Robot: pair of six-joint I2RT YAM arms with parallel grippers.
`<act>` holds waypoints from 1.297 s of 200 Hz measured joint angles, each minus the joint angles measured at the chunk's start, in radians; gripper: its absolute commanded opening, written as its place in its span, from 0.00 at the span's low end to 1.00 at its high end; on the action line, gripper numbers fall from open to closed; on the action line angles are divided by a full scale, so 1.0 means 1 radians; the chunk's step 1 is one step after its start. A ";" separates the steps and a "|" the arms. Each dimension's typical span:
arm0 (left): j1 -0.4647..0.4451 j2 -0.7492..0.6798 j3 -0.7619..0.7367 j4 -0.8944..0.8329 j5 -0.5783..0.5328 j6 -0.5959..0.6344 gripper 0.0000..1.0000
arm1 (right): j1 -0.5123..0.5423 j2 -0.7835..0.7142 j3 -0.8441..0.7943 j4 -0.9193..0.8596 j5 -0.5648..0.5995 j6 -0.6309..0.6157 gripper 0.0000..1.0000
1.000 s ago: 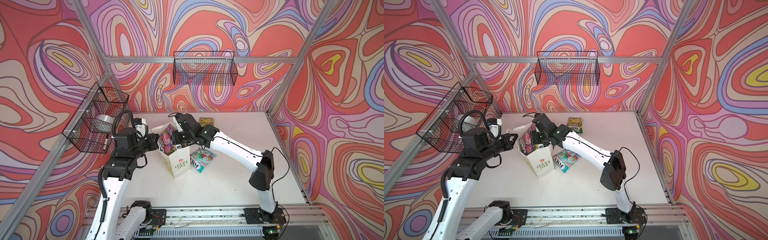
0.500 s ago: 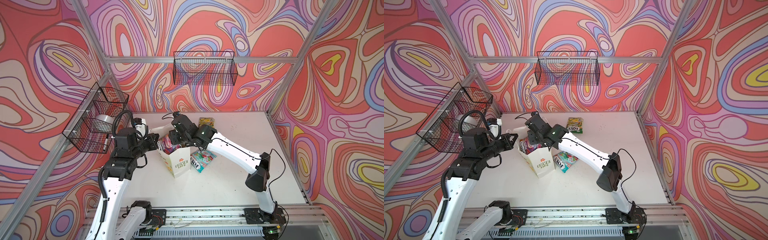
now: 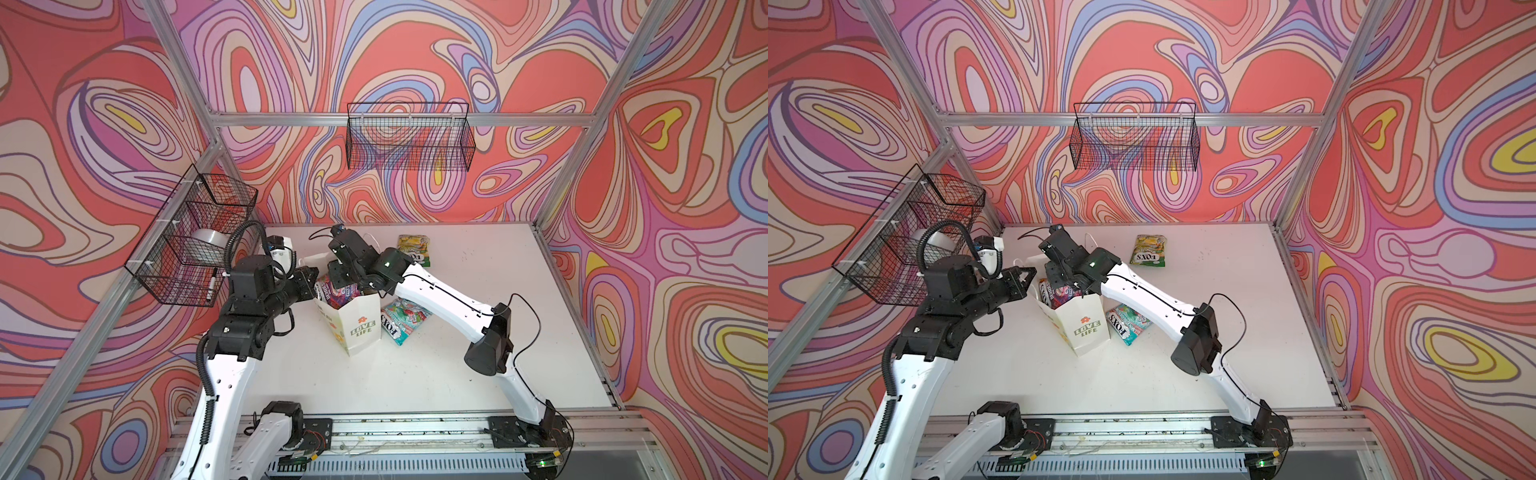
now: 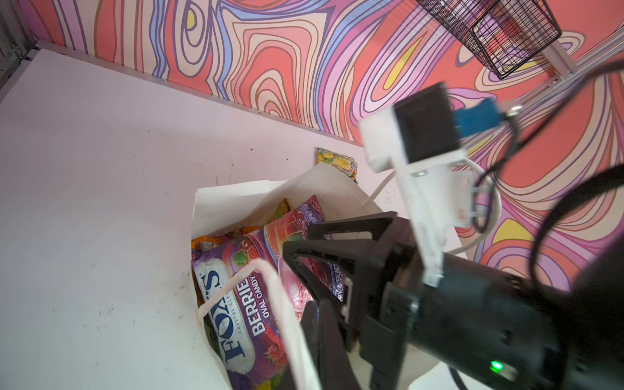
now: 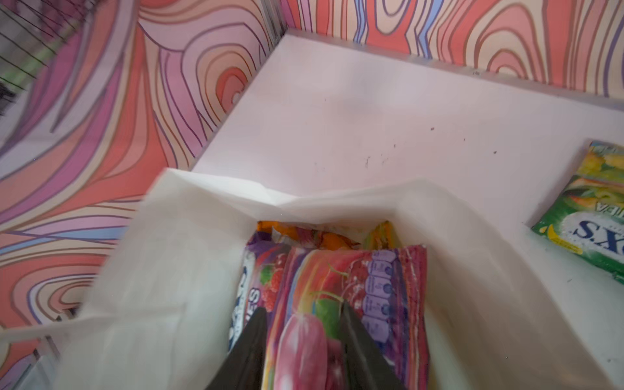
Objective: Place the snacks into the paper bag
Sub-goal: 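Lower the Berries packet into the bag and open the right gripper, then withdraw the right gripper from the bag toward the teal Mint packet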
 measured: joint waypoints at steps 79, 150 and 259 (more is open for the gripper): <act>0.000 0.000 0.000 0.000 0.001 0.000 0.00 | -0.032 0.034 0.001 -0.018 -0.095 0.023 0.39; 0.000 0.002 0.000 0.000 0.001 0.000 0.00 | -0.023 -0.356 -0.239 0.163 -0.235 -0.022 0.79; 0.000 0.004 0.000 0.000 0.004 0.000 0.00 | -0.063 -0.964 -0.912 0.240 0.019 0.031 0.99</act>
